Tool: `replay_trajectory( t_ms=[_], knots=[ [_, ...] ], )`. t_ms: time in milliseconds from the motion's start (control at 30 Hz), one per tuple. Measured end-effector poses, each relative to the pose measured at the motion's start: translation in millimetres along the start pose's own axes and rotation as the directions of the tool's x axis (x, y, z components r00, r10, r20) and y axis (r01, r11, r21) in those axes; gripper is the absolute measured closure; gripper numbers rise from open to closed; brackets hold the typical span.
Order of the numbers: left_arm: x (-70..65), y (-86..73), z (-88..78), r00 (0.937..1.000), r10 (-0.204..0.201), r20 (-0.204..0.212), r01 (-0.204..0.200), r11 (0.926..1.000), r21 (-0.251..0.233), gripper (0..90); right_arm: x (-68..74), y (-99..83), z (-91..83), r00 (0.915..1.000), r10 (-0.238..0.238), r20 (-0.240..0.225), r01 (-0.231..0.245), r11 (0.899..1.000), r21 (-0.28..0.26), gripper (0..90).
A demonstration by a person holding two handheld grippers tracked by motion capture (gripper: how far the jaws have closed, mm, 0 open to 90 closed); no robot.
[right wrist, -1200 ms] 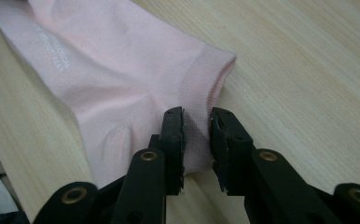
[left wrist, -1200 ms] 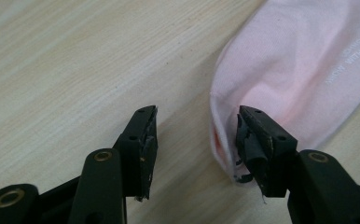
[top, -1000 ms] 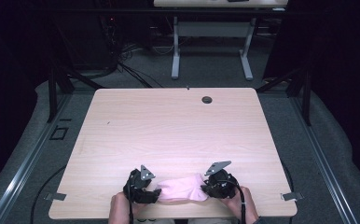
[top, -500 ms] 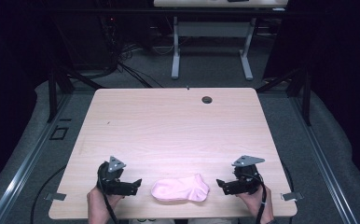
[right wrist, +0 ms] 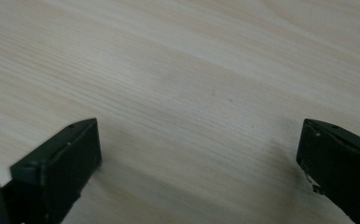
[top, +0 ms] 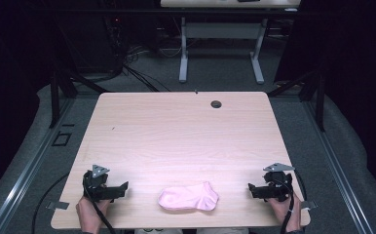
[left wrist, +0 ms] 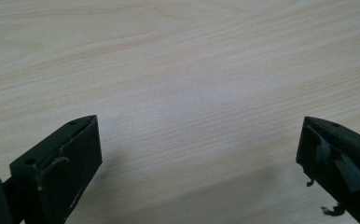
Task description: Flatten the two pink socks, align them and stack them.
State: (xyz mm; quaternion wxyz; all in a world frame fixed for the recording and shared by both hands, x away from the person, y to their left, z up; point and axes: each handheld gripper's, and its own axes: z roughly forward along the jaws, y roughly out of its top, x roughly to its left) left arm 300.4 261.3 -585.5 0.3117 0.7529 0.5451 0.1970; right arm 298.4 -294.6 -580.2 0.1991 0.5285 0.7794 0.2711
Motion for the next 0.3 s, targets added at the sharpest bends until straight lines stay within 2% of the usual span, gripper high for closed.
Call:
replay_trajectory(
  t_ms=[67,167,200,300],
  knots=[
    [0.5,-2.5,2.5,1.0,0.002,-0.008,-0.002,1.0,-0.006,0.0,-3.4,-2.8,2.6,0.9995,0.025,-0.016,-0.026,0.999,-0.025,0.0],
    [1.1,-6.3,4.3,0.999,0.023,-0.037,-0.024,0.9991,-0.035,0.0,-6.3,-6.4,4.2,0.9994,0.022,-0.025,-0.024,0.997,-0.07,0.0],
    [1.3,-6.2,4.4,0.9991,0.021,-0.036,-0.022,0.9991,-0.036,0.0,-7.5,-8.5,5.4,0.9995,0.012,-0.03,-0.014,0.995,-0.098,0.0],
    [2.2,-5.3,5.3,0.9992,0.022,-0.032,-0.024,0.9991,-0.035,0.0,-7.8,-9.0,5.8,0.9994,0.008,-0.034,-0.012,0.994,-0.107,0.0]
  ],
)
